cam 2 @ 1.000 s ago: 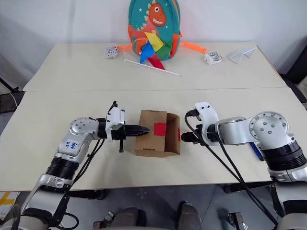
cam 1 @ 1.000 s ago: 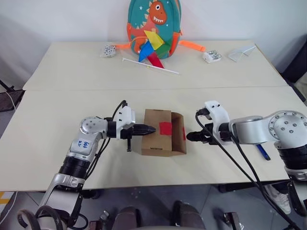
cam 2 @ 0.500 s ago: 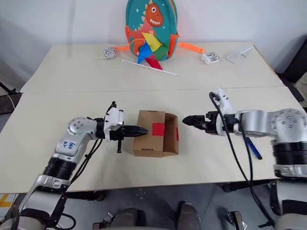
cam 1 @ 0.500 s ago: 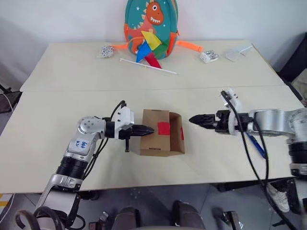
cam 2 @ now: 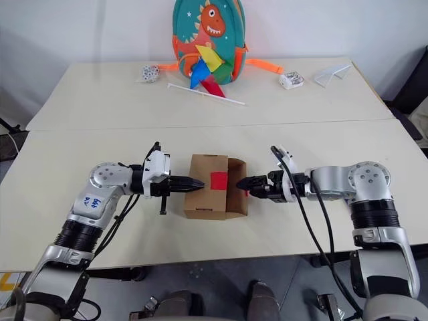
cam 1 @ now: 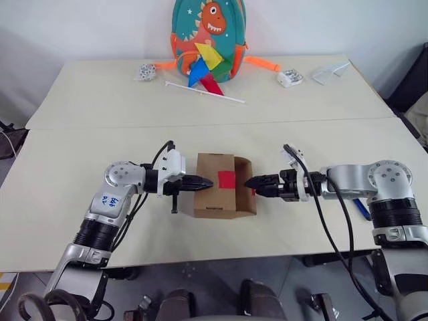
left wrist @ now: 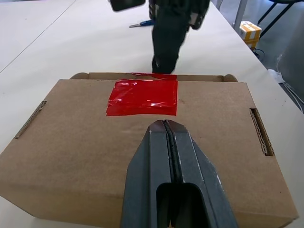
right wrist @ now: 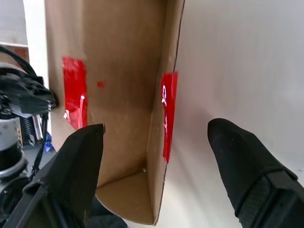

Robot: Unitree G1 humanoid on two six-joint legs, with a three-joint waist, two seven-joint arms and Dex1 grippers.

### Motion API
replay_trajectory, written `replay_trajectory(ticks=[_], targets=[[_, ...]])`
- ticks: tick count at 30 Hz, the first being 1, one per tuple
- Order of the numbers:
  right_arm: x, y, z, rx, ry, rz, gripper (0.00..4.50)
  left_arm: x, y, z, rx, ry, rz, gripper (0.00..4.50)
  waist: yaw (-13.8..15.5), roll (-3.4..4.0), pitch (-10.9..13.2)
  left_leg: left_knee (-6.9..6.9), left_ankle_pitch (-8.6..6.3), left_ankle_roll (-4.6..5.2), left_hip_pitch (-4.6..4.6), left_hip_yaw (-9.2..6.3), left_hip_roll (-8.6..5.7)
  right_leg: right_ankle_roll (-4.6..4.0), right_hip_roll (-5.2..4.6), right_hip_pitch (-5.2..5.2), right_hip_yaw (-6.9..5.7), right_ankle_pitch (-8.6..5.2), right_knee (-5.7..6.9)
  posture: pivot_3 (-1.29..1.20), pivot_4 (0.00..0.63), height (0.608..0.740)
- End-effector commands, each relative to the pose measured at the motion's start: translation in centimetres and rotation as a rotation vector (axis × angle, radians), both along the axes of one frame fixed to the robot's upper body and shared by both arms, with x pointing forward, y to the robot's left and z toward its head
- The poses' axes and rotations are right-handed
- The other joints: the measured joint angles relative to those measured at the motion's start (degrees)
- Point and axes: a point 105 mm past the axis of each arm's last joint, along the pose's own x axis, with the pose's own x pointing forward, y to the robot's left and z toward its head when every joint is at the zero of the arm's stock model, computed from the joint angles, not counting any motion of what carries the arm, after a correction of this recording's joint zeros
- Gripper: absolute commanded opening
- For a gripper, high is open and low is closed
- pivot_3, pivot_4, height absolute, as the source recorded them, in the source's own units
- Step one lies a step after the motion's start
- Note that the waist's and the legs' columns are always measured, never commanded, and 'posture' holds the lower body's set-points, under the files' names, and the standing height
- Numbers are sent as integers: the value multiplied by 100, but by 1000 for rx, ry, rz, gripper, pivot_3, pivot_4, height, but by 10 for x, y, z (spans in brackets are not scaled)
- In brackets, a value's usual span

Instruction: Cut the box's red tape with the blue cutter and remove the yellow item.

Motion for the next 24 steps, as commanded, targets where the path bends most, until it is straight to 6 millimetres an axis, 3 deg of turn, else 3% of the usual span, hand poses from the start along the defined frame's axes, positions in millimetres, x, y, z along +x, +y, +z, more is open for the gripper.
replay_trajectory(ticks=[1,8,12,13,18,24], targets=[[0,3,0,-3,-14,23,3634,-7,8,-32,88,110,18,0,0,1,-1,0,0,0,0,0,0,0,0,0,0,0,0,0,150,740],[4,6,-13,-32,1,21,3634,-6,8,-31,88,110,20,0,-23,13,-23,-1,0,-1,4,2,0,0,0,0,1,0,2,0,150,740],[6,7,-17,-52,-6,21,2713,-6,8,-31,88,111,20,0,-54,13,-46,-1,0,-1,5,2,0,0,0,0,2,0,3,0,150,740],[7,8,-19,-55,-8,19,2213,-6,8,-31,89,112,19,0,-61,13,-48,-1,0,-1,5,2,0,0,0,0,2,0,4,0,150,740],[12,10,-22,-74,-23,22,573,-5,9,-30,91,111,20,0,-120,18,-57,-1,1,-1,5,2,0,0,0,0,2,0,6,0,150,740],[14,19,-18,-83,-36,58,573,-4,10,-29,91,110,25,0,-137,19,-60,-1,1,-2,12,3,0,0,0,2,7,0,11,0,150,740]])
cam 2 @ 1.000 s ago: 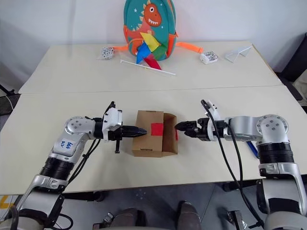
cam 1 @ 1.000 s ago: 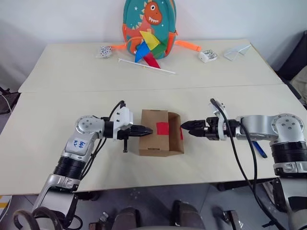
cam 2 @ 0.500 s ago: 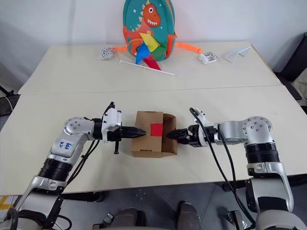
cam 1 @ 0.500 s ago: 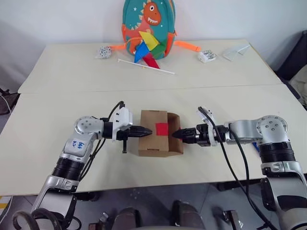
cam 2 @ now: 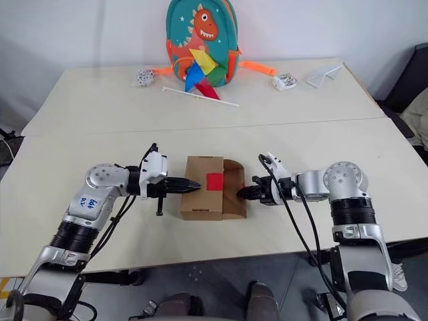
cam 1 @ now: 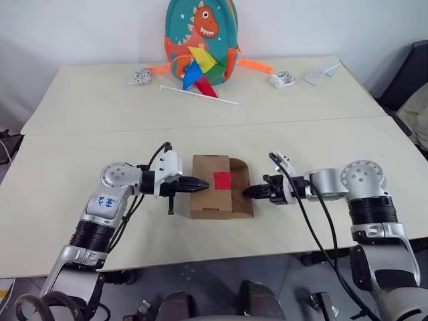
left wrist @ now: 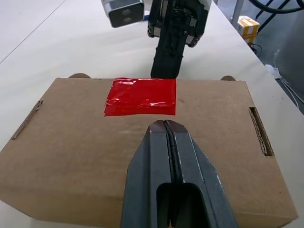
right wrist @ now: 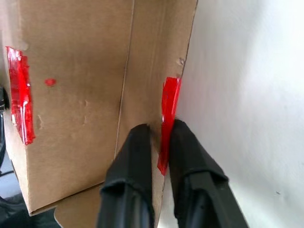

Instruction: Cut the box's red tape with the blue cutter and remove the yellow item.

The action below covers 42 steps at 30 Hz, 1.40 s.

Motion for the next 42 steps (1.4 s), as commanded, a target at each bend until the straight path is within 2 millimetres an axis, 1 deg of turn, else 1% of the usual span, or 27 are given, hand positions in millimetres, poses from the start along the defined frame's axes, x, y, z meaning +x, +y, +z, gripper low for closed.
replay_trajectory(ticks=[1,6,14,17,20,24,27,30,33,35,36,39,42], targets=[[2,11,5,11,-9,31,573,-4,2,-26,71,89,4,0,-9,1,-1,0,0,0,3,0,0,0,0,2,0,0,1,0,150,740],[3,19,13,44,-16,54,573,-5,0,-28,62,94,6,0,-14,1,-1,-3,0,-1,10,8,0,0,0,2,10,0,3,0,150,740],[3,27,9,57,-6,67,573,-5,-2,-29,54,93,10,0,1,1,-1,-10,1,-1,11,7,-1,0,0,2,8,0,3,0,150,740],[4,23,11,52,-19,59,14,-4,1,-28,55,89,19,0,1,1,-1,-10,1,-1,11,7,-1,0,0,2,8,0,3,0,150,740],[9,16,20,43,-42,34,14,-2,3,-28,51,86,31,0,5,2,-1,-10,1,-2,10,7,-2,0,0,2,8,0,3,0,150,740],[14,8,37,6,-87,28,14,-1,3,-30,38,87,50,0,21,2,0,-10,1,-2,9,6,-3,0,0,2,8,0,2,0,150,740],[17,5,47,-12,-111,30,14,1,2,-31,27,86,63,0,37,2,0,-8,1,-1,8,5,-4,0,0,2,9,0,1,0,150,740],[19,3,63,-37,-152,40,14,5,-2,-34,3,82,95,0,38,3,1,-7,1,-1,5,5,-4,0,0,2,9,0,-1,0,150,740],[18,2,76,-54,-183,64,14,10,-6,-39,-24,77,136,0,42,4,1,-7,1,-1,3,3,-5,0,0,2,7,0,-3,0,150,740],[16,0,79,-60,-188,74,14,12,-8,-40,-34,72,153,0,42,4,1,-8,1,-1,3,2,-5,0,0,2,6,0,-3,0,150,740],[14,-1,84,-65,-205,84,14,13,-8,-41,-43,76,161,0,44,4,1,-8,1,-1,2,1,-5,0,0,2,4,0,-4,0,150,740],[10,-4,95,-75,-235,98,14,14,-12,-44,-62,85,169,0,53,4,1,-8,1,-1,0,1,-5,0,0,2,4,0,-7,0,150,740],[8,-4,102,-91,-248,110,14,15,-15,-45,-69,85,167,0,75,4,2,-7,1,-1,0,1,-5,0,0,2,4,0,-9,0,150,740]])
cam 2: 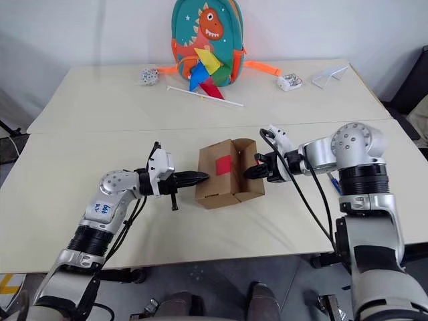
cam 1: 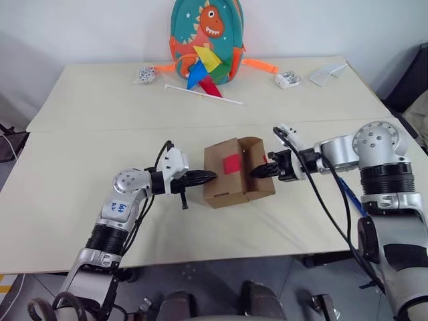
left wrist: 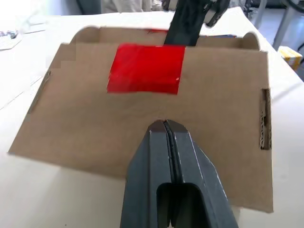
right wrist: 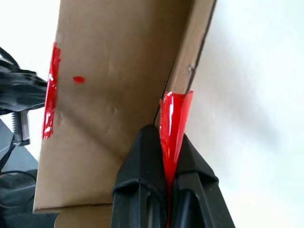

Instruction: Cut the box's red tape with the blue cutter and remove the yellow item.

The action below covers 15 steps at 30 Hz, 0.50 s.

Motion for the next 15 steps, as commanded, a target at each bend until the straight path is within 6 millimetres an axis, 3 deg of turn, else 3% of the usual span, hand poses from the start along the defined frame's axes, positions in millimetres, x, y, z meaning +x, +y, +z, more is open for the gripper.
replay_trajectory(ticks=[1,6,15], targets=[[-5,8,36,28,-106,65,14,-4,-3,-40,82,120,12,0,19,0,0,0,0,0,0,0,0,0,0,0,0,0,-1,0,150,740],[-9,10,44,0,-115,89,14,-4,-7,-43,63,125,10,0,119,0,0,4,0,1,-5,-1,0,0,0,0,-1,0,-5,0,150,740],[-4,4,36,-87,-99,28,14,-3,-15,-45,36,119,9,0,157,-1,0,2,-2,3,-24,-10,0,0,-1,-9,-20,0,-11,0,150,740]])
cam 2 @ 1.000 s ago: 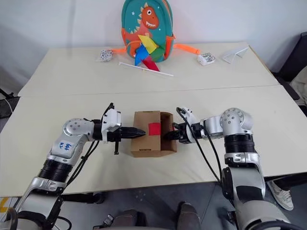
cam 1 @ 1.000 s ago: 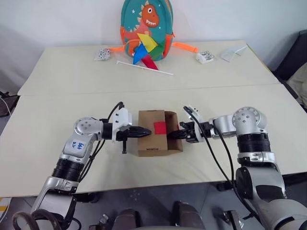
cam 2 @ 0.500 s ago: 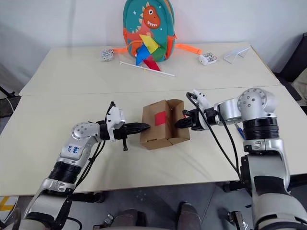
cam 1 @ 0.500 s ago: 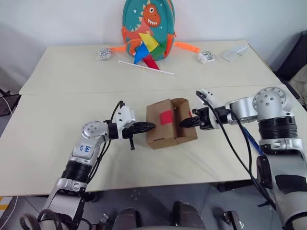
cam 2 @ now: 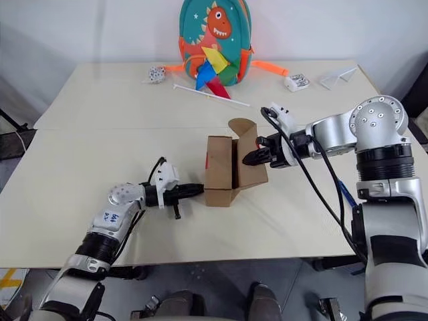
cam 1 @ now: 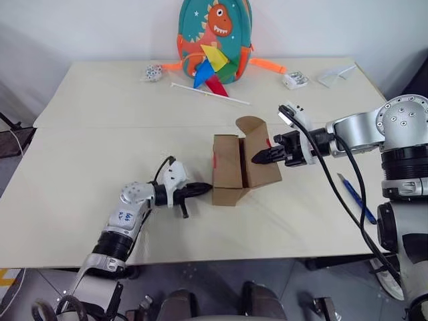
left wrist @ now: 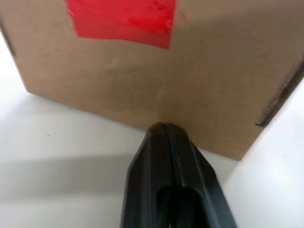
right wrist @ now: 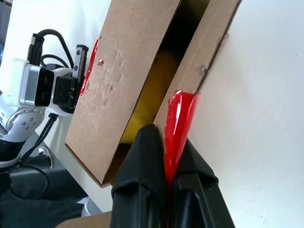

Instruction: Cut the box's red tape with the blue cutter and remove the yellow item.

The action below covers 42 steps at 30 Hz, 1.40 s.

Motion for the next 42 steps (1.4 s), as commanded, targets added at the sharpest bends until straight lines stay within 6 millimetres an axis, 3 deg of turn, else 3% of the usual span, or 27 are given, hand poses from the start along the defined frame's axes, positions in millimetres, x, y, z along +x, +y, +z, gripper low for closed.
replay_trajectory(ticks=[1,12,19,23,27,31,34,42], targets=[[2,-4,3,-62,-28,-28,14,-6,-15,-5,-3,4,-50,0,8,0,0,1,0,0,0,1,0,0,0,0,0,0,0,0,150,740],[4,0,5,-78,-39,-32,14,-10,-14,-2,-39,-4,-42,0,22,0,0,2,0,0,0,2,0,0,-2,0,1,0,0,0,150,740],[9,-1,7,-108,-59,-59,14,-30,18,20,-15,32,-107,0,-89,-1,0,-2,0,0,-2,3,3,0,-2,-9,1,0,4,0,150,740],[11,-2,8,-129,-71,-72,14,-25,28,51,-49,11,-103,0,-118,4,3,-2,1,-1,-10,8,4,-1,-2,-22,6,0,6,0,150,740],[12,-3,7,-148,-82,-82,14,-23,8,95,-123,-57,-170,0,-67,0,6,-4,1,-1,-16,3,3,0,-1,-22,0,0,4,0,150,740],[14,-3,9,-158,-94,-92,14,-28,-3,115,-164,-64,-218,0,-86,0,6,-9,0,-3,-16,3,1,3,-2,-22,-4,1,1,0,150,740],[16,-4,10,-168,-101,-100,14,-27,-5,119,-166,-72,-218,0,-133,5,10,-19,2,-6,-13,2,2,3,-1,-24,-11,1,2,0,150,740],[16,-2,11,-180,-110,-99,14,-15,-13,100,-123,-62,-179,0,-202,5,10,-16,2,-7,-14,2,1,3,-1,-24,-10,1,1,0,150,740]])
